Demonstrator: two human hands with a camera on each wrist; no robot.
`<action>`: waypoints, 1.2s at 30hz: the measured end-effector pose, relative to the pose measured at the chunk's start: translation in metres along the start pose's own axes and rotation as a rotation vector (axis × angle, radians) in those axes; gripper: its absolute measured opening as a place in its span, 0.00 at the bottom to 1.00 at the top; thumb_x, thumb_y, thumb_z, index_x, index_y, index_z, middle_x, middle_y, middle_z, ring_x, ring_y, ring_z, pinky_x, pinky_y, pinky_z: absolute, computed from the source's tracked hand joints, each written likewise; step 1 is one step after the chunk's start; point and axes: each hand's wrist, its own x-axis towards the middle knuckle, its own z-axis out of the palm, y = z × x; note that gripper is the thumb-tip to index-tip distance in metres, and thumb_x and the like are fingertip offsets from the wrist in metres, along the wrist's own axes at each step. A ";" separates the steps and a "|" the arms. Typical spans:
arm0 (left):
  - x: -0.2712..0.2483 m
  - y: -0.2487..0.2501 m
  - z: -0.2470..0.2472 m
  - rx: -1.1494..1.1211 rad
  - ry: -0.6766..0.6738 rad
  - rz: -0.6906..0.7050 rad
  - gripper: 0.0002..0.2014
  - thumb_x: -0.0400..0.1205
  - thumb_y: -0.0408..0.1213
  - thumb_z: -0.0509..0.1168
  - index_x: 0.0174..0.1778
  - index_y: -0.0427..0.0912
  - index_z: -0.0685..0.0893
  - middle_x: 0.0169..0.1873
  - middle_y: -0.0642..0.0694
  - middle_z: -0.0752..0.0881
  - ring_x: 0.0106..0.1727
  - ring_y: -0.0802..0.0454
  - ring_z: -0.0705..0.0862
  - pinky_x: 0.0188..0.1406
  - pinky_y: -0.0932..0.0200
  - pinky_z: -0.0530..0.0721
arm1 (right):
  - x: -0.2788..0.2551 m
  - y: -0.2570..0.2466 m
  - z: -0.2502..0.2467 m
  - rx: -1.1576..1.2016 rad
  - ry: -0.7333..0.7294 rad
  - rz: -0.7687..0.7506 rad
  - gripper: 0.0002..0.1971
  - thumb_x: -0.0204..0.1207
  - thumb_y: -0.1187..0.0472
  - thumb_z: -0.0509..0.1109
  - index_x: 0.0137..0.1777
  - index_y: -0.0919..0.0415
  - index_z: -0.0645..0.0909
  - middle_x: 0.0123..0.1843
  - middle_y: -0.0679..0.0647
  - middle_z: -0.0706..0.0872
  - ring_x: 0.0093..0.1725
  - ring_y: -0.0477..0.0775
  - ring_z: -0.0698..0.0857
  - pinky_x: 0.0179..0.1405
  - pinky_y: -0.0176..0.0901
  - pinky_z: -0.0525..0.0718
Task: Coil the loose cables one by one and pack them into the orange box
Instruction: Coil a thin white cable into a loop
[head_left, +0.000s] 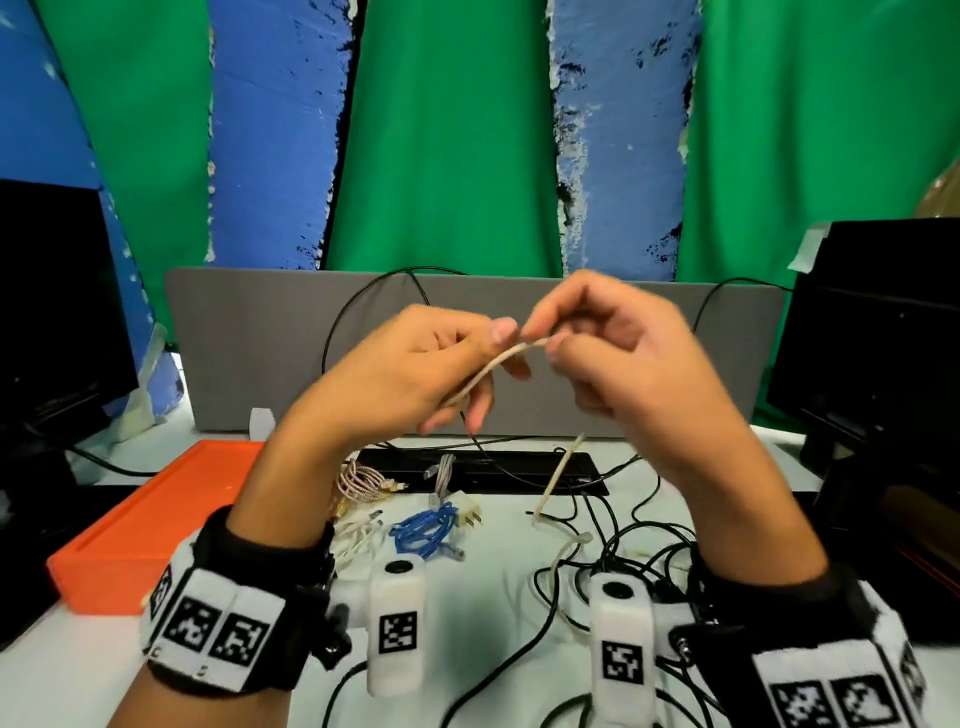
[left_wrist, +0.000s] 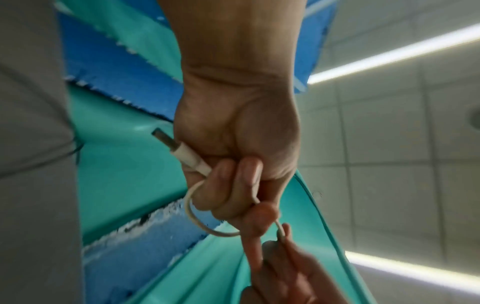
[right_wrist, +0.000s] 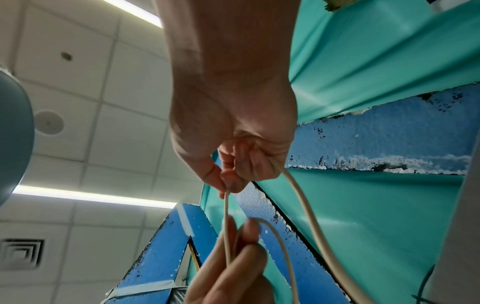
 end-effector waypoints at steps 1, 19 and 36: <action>-0.001 -0.001 0.000 -0.147 -0.077 -0.027 0.22 0.88 0.51 0.56 0.46 0.39 0.89 0.19 0.41 0.80 0.14 0.51 0.65 0.18 0.61 0.63 | 0.000 -0.001 -0.005 0.045 0.029 -0.023 0.04 0.76 0.70 0.67 0.45 0.62 0.82 0.28 0.41 0.80 0.24 0.37 0.73 0.27 0.24 0.69; 0.013 0.005 0.000 -1.315 0.311 0.010 0.19 0.91 0.38 0.50 0.68 0.27 0.76 0.34 0.51 0.82 0.21 0.61 0.75 0.32 0.68 0.84 | 0.001 0.039 0.007 -0.637 -0.271 0.299 0.13 0.90 0.47 0.57 0.66 0.40 0.81 0.26 0.38 0.79 0.29 0.40 0.74 0.38 0.48 0.79; 0.005 0.007 0.021 -0.309 -0.141 -0.001 0.18 0.91 0.39 0.50 0.51 0.36 0.84 0.19 0.46 0.71 0.19 0.55 0.64 0.19 0.61 0.67 | -0.001 0.012 -0.019 -0.187 0.088 -0.036 0.09 0.79 0.62 0.70 0.51 0.48 0.75 0.36 0.53 0.78 0.36 0.65 0.77 0.34 0.51 0.74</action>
